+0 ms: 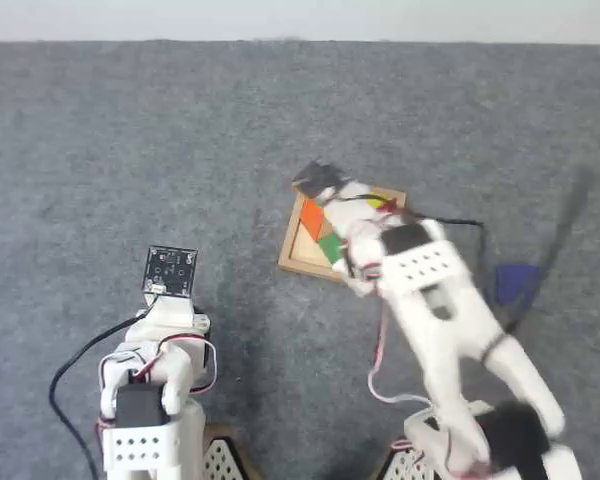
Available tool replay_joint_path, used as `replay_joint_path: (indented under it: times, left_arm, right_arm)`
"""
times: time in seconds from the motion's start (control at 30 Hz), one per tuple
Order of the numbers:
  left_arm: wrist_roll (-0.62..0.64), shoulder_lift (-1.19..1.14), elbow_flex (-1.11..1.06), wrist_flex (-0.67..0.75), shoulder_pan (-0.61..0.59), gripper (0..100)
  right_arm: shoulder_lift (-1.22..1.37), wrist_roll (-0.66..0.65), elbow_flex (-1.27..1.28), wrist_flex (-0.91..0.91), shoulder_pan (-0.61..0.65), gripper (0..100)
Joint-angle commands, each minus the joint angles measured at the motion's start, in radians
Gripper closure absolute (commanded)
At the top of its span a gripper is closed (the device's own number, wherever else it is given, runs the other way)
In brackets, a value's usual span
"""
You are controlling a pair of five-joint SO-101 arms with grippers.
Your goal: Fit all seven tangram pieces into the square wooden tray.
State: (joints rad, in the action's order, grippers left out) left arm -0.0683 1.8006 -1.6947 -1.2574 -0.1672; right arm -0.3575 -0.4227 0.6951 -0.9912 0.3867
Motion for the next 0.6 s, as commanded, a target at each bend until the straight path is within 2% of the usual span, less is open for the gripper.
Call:
replay_joint_path:
  times: [0.0, 0.17, 0.23, 0.33, 0.47, 0.57]
  left_arm:
    - [-0.002, 0.017, 0.010, -0.003, 0.005, 98]
    - [-0.002, 0.017, 0.010, -0.003, 0.005, 98]
    - [-0.002, 0.017, 0.010, -0.003, 0.005, 98]
    - [-0.002, 0.017, 0.010, -0.003, 0.005, 98]
    - [-0.002, 0.017, 0.010, -0.003, 0.005, 98]
    - [-0.002, 0.017, 0.010, -0.003, 0.005, 98]
  right_arm:
    - [-0.117, 0.012, -0.002, -0.085, -0.127, 89.7]
    - [-0.084, 0.014, 0.008, -0.157, -0.298, 89.7]
    - [-0.061, 0.057, 0.008, -0.157, -0.349, 89.7]
    - [-0.038, 0.152, 0.006, -0.153, -0.406, 89.7]
    - [-0.033, 0.198, -0.012, -0.163, -0.449, 89.5]
    - [-0.025, 0.229, -0.026, -0.180, -0.506, 83.8]
